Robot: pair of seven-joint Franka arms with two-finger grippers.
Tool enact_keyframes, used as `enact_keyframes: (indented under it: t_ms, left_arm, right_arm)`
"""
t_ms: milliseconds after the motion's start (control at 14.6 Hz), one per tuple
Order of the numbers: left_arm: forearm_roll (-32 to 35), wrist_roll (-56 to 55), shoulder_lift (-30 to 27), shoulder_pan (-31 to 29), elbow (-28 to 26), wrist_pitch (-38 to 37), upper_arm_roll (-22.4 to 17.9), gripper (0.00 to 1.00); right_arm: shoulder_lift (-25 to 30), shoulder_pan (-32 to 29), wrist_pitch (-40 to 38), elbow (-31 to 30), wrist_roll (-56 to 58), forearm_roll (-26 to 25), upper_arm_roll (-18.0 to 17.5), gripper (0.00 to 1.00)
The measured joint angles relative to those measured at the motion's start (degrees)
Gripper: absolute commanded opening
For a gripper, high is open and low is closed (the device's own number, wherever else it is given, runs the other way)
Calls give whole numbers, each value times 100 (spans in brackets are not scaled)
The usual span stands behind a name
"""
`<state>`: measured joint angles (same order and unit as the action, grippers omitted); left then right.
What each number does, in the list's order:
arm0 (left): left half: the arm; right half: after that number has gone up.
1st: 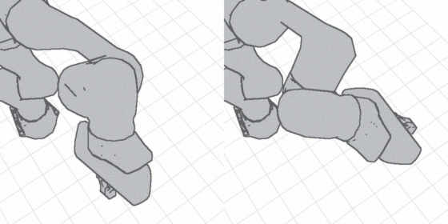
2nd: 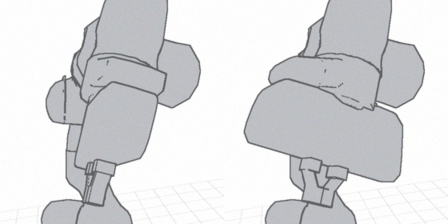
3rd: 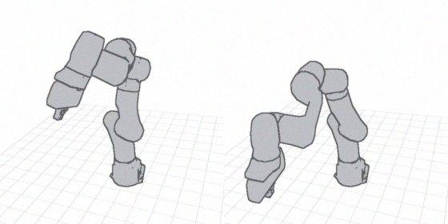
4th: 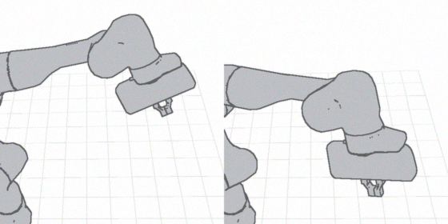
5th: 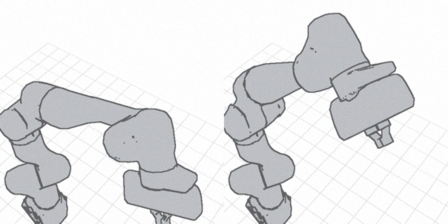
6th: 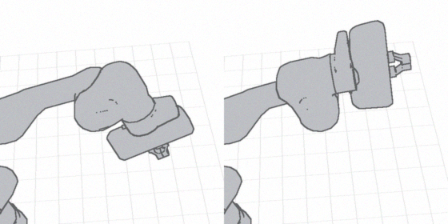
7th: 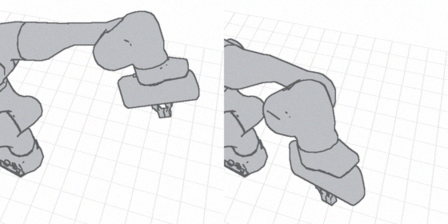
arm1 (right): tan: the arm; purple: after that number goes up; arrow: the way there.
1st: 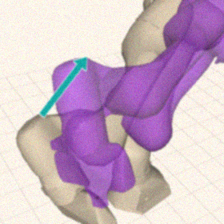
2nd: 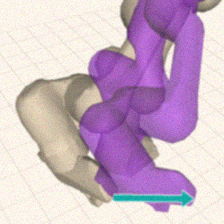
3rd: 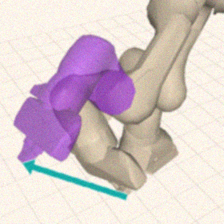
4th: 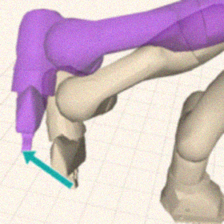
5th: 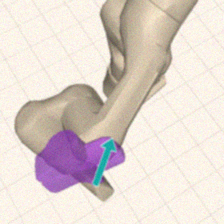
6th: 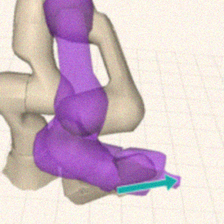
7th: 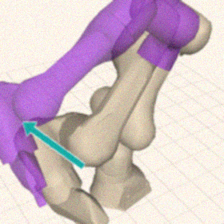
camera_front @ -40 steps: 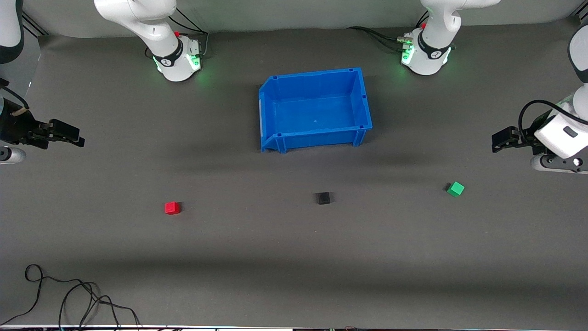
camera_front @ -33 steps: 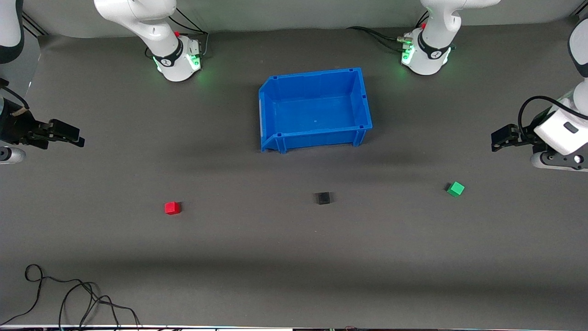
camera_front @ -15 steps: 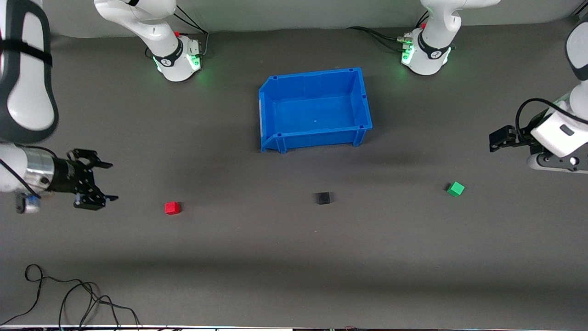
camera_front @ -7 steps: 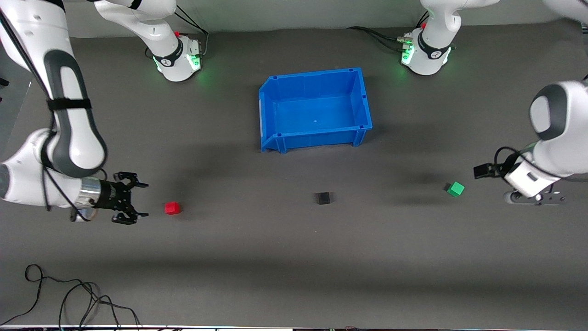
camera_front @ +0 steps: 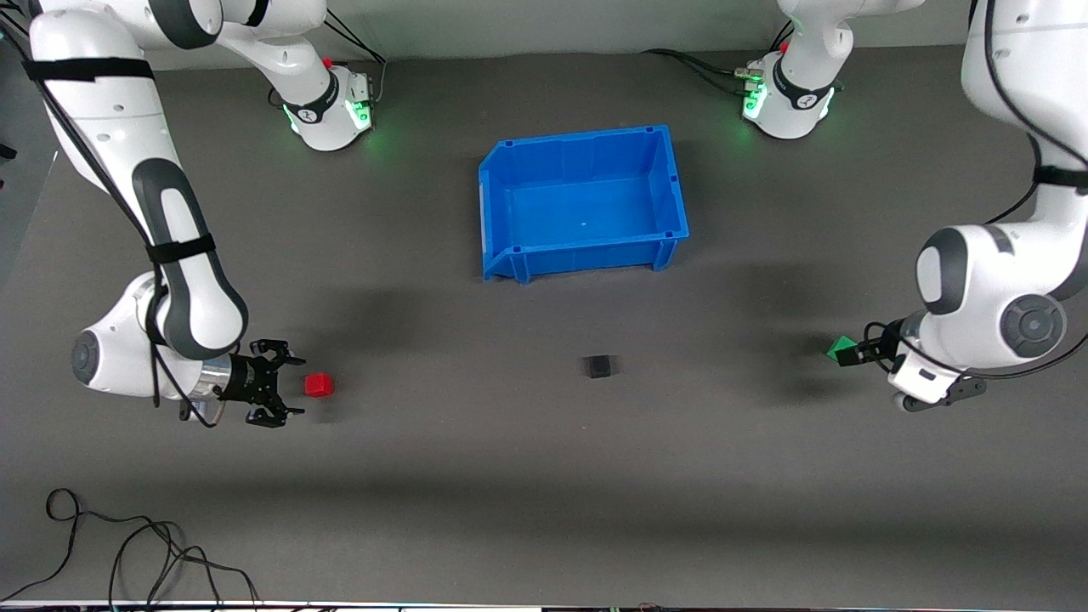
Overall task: Attach green and red cubes to black cube
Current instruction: 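Grasp the red cube with the right gripper while the left gripper grasps green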
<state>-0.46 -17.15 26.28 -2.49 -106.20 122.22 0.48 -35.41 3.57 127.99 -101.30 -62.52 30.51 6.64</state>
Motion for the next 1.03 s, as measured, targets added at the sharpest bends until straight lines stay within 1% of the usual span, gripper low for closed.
enact_keyframes:
  t_ms: [205,411,479,616,685,753,822,890,1027]
  left_arm:
    - [-562,-352,85,-264,-86,262,-27,94]
    - [-642,-1113,152,-349,-299,461,-25,92]
    - [-643,-1294,200,-348,-333,469,-18,87]
    - [-643,-1679,317,-347,-358,522,-18,81]
    - [-643,-1812,376,-347,-360,606,-22,76]
    - [-643,-1903,440,-348,-362,694,-24,71]
    - [-643,-1963,499,-347,-362,770,-25,69]
    - [-643,-1998,556,-347,-362,871,-27,64]
    - [-643,-2115,635,-348,-360,1019,-30,54]
  right_arm:
    - [-206,131,305,3,23,70,-27,100]
    - [-264,200,363,3,23,88,-27,100]
    - [-265,195,363,3,23,89,-26,100]
    - [-265,178,362,3,39,89,-23,100]
    - [-265,167,362,3,75,89,-22,96]
    - [-265,154,362,3,107,89,-19,84]
    - [-265,142,362,3,129,89,-17,66]
    - [-265,136,362,4,153,89,-16,53]
    - [-265,136,362,3,199,89,-15,41]
